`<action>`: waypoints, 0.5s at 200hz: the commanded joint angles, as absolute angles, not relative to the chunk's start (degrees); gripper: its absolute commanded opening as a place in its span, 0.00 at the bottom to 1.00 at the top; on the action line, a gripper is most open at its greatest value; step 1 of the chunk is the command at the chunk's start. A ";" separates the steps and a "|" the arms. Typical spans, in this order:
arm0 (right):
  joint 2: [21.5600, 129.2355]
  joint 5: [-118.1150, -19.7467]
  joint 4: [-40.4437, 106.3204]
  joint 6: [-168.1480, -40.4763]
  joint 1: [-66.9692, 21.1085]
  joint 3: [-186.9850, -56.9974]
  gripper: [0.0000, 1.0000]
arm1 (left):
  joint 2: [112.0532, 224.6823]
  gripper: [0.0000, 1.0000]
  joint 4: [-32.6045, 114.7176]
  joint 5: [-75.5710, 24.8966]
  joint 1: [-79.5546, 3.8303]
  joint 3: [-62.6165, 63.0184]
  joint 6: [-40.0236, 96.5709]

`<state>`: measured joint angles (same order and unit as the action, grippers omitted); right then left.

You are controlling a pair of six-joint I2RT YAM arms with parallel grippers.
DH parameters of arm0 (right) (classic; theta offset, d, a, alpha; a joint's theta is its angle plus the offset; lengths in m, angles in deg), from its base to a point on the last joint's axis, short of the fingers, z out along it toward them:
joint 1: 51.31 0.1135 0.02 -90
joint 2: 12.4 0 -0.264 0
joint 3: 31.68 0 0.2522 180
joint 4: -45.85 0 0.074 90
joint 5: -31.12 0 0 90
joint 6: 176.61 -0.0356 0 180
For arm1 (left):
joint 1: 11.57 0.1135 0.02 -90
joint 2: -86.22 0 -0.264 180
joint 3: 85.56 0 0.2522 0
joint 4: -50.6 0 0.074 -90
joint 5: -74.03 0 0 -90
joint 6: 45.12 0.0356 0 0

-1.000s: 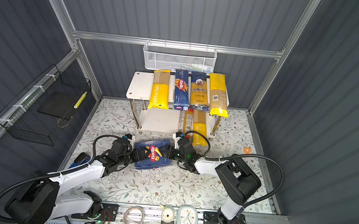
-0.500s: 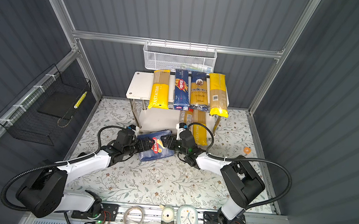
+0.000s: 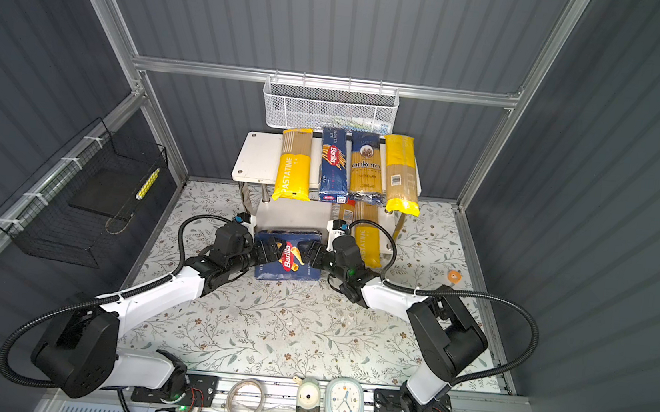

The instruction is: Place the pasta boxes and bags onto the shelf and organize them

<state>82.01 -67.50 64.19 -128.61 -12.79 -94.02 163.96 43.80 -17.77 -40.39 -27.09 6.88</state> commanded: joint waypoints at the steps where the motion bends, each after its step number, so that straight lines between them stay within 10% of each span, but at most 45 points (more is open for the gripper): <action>1: 81.46 -79.53 75.33 -128.42 -9.56 -97.87 0.80 | 164.31 1.00 58.01 -28.01 -43.04 -22.16 8.12; 100: 80.95 -75.95 73.23 -121.52 -9.83 -101.28 0.80 | 162.86 1.00 63.11 -28.29 -43.02 -21.91 11.87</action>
<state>82.01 -65.47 65.06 -123.78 -13.42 -97.01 164.77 49.81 -16.39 -40.17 -25.87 10.07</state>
